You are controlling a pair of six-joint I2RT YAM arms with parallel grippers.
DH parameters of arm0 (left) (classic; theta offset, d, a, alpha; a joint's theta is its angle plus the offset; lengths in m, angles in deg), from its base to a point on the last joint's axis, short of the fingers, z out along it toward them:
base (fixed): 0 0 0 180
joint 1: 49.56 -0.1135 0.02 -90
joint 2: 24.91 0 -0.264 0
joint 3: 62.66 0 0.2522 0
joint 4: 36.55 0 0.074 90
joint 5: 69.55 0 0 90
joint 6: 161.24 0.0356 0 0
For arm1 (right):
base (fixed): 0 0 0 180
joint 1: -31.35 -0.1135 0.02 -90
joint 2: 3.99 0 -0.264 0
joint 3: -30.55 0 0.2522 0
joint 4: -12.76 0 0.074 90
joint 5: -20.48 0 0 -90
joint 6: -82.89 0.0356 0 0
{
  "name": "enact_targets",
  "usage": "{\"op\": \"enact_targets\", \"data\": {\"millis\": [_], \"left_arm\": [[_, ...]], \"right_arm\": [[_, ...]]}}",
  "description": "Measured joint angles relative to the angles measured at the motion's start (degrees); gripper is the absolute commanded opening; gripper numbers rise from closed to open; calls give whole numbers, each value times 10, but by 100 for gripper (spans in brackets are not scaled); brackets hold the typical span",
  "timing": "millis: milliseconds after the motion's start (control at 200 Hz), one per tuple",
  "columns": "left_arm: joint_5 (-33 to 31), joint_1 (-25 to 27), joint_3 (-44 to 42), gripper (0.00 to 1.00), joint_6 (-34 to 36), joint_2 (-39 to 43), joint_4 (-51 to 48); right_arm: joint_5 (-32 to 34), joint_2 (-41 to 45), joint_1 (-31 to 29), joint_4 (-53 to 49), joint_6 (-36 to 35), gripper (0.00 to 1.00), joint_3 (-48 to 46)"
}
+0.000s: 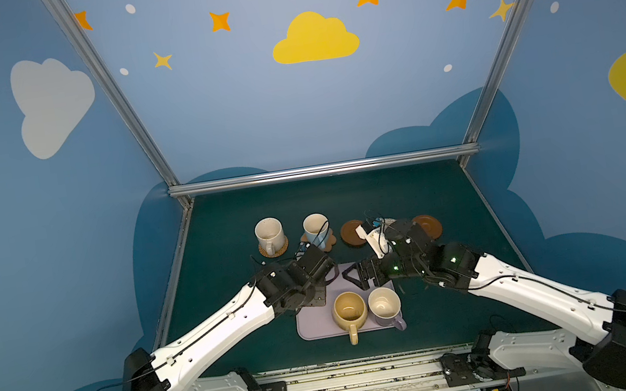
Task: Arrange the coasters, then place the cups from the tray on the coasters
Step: 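Lift the black mug off the tray with the left gripper, then carry the black mug with the left gripper over the brown wooden coaster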
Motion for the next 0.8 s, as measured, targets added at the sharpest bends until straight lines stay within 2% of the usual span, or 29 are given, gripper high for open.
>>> {"op": "enact_targets", "data": {"millis": [220,430,621,801], "left_arm": [[-1,0,71,3,16,-47,-9],[-1,0,133,3,36,-98,-9],[2,-1,174,3,54,-139,1],[14,-18,222,3,68,-187,14]], "right_arm": [[10,18,38,-27,-17,96,21],[-14,18,93,-41,-18,96,34],[-20,28,118,-49,-34,96,34],[-13,38,151,-70,-47,95,43]]}}
